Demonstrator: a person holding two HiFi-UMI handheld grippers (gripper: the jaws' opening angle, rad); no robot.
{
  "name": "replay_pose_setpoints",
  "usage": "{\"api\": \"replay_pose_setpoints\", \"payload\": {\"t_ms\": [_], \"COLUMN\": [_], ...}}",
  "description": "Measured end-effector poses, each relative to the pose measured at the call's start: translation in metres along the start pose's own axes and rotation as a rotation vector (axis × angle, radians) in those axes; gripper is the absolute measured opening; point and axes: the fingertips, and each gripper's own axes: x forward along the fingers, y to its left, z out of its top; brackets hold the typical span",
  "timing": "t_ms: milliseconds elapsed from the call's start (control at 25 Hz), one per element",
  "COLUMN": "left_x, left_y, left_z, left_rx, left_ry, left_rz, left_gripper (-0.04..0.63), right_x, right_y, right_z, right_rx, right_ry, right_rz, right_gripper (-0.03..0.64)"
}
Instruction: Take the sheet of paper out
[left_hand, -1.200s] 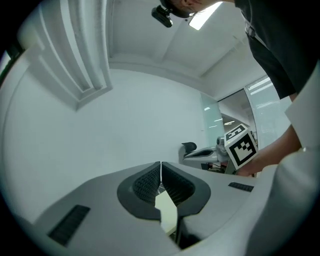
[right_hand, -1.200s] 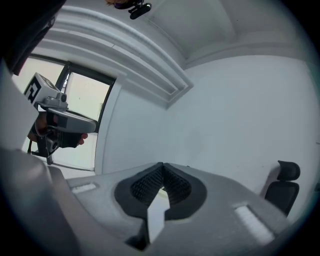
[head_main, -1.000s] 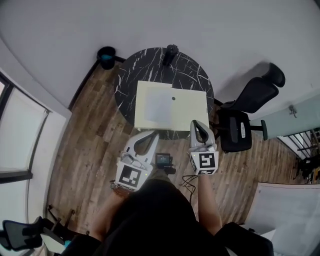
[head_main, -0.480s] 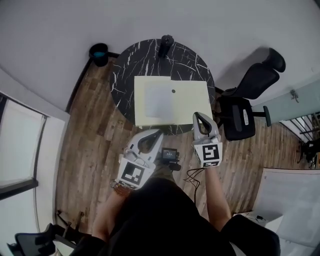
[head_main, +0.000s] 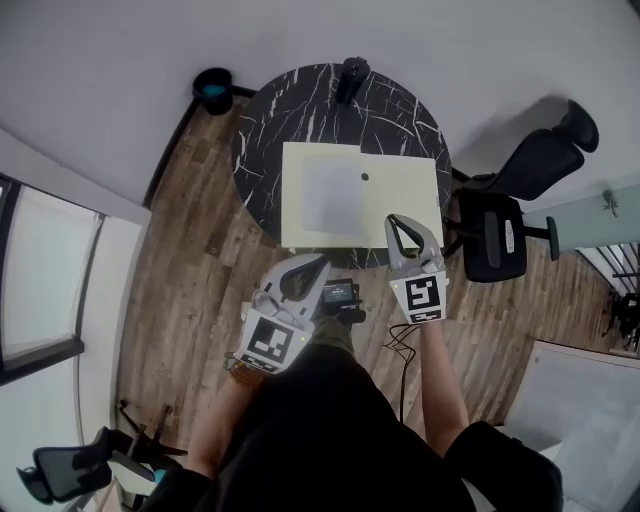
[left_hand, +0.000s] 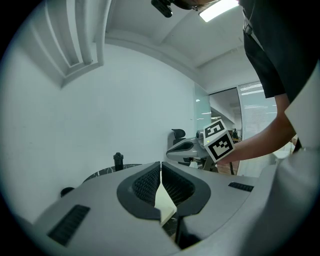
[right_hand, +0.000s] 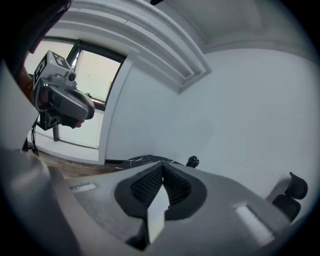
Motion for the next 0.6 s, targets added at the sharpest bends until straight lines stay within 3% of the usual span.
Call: {"api": "replay_pose_setpoints", "payload": {"t_ms": [360,600], "left_x": [0.006,0.007], "left_y": [0.029,0.049], "left_z": [-0.017,-0.013], "left_rx": [0.003,-0.080], "left_ry": [0.057,0.027], "left_rz": [0.069,0.189], "left_gripper": [0.016,0.015], "right_x": [0.053,0.082], "right_y": [-0.003,-0.009], "right_z": [-0.013,-0.025], "right_rx": [-0.016,-0.019], "right_ry": [0.008,0.014], "right_rz": [0.113,0.156], "right_gripper": [0.000,-0.001]}}
